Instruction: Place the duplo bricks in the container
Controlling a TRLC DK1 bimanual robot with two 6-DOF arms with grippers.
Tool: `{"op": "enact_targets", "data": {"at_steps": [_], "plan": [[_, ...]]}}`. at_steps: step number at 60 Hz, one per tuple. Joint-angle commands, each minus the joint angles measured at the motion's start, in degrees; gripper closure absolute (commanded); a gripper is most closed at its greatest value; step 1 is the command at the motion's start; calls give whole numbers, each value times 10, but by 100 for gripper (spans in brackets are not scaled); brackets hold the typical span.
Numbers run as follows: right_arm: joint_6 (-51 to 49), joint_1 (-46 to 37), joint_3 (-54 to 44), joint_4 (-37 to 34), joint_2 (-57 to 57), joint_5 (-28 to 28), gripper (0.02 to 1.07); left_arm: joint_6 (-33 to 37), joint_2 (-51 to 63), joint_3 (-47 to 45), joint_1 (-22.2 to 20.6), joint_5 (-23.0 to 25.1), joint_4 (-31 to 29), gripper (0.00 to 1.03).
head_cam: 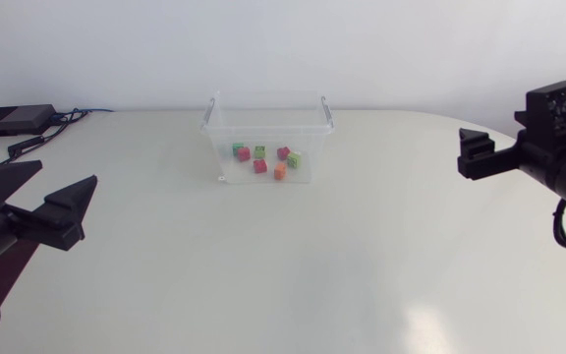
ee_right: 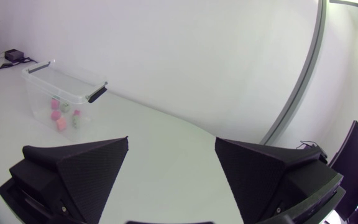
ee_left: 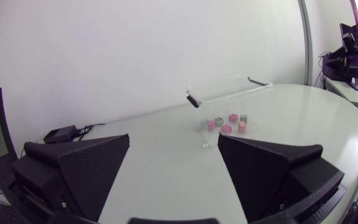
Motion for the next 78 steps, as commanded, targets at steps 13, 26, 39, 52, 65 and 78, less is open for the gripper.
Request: {"op": "enact_targets", "data": {"at_steps": [13, 26, 39, 52, 65, 78], "plan": [[9, -46, -90, 27, -106, 18, 6, -29, -47, -67, 4, -28, 44, 4], [-13, -63, -150, 47, -168, 31, 6, -31, -73, -97, 4, -43, 64, 4], [2, -64, -205, 41, -245, 23, 7, -39, -110, -129, 3, -50, 76, 4], [51, -54, -245, 21, -312, 2, 10, -63, -148, -158, -2, -57, 75, 4], [97, -44, -282, 3, -374, -19, 13, -86, -183, -185, -6, -64, 75, 4], [146, -34, -322, -17, -442, -40, 13, -110, -221, -214, -10, -72, 74, 4]]}}
